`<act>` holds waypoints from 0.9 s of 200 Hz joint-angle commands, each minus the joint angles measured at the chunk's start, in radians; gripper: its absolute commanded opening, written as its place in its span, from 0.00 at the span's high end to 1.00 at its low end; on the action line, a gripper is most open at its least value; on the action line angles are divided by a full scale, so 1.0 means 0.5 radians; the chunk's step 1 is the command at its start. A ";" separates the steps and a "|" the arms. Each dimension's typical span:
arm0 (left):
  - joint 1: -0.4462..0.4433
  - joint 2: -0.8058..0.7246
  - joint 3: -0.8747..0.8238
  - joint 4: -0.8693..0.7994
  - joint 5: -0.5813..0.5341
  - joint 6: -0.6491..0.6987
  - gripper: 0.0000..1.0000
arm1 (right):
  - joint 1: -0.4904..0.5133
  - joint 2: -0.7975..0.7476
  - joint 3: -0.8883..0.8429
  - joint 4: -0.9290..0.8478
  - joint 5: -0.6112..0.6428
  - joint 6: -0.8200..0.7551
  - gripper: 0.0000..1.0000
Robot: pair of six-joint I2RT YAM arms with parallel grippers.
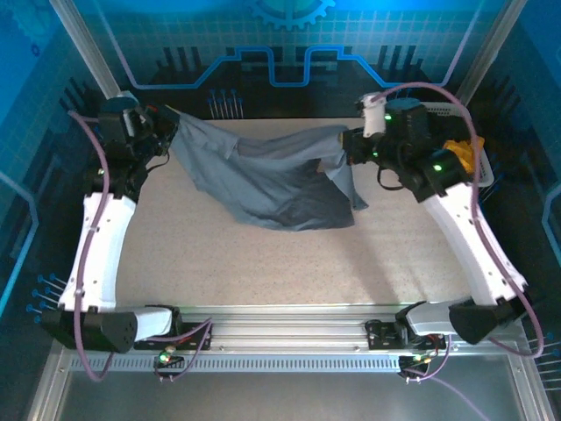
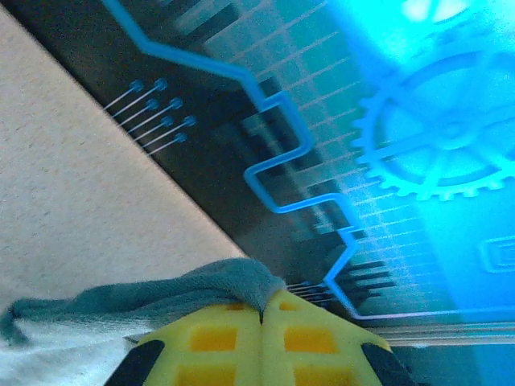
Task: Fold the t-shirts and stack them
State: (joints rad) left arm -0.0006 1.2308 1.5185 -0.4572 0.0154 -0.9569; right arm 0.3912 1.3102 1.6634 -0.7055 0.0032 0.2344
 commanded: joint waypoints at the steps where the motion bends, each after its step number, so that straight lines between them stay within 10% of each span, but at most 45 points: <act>1: 0.026 -0.257 0.096 0.277 -0.081 -0.002 1.00 | -0.096 -0.164 0.076 0.208 -0.117 -0.032 1.00; 67: 0.056 0.181 0.877 0.248 -0.150 0.117 1.00 | -0.333 -0.154 0.251 0.363 -0.336 0.259 1.00; 121: 0.054 1.459 1.682 0.228 0.163 0.001 1.00 | -0.617 0.823 0.715 0.049 -0.521 0.603 1.00; 135: 0.041 1.853 1.933 0.196 0.261 -0.023 1.00 | -0.641 1.156 0.960 -0.094 -0.502 0.598 0.79; 149: 0.041 2.244 2.236 0.135 0.404 -0.118 0.62 | -0.666 1.501 1.259 -0.333 -0.440 0.603 0.57; 180: -0.032 2.498 2.517 -0.122 0.450 0.015 0.44 | -0.644 1.677 1.309 -0.447 -0.374 0.571 0.50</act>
State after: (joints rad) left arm 0.0086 2.5275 2.6888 -0.4007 0.1665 -0.9855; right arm 0.0650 2.1723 2.2929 -0.7933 -0.2008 0.5171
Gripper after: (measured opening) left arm 0.502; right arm 0.490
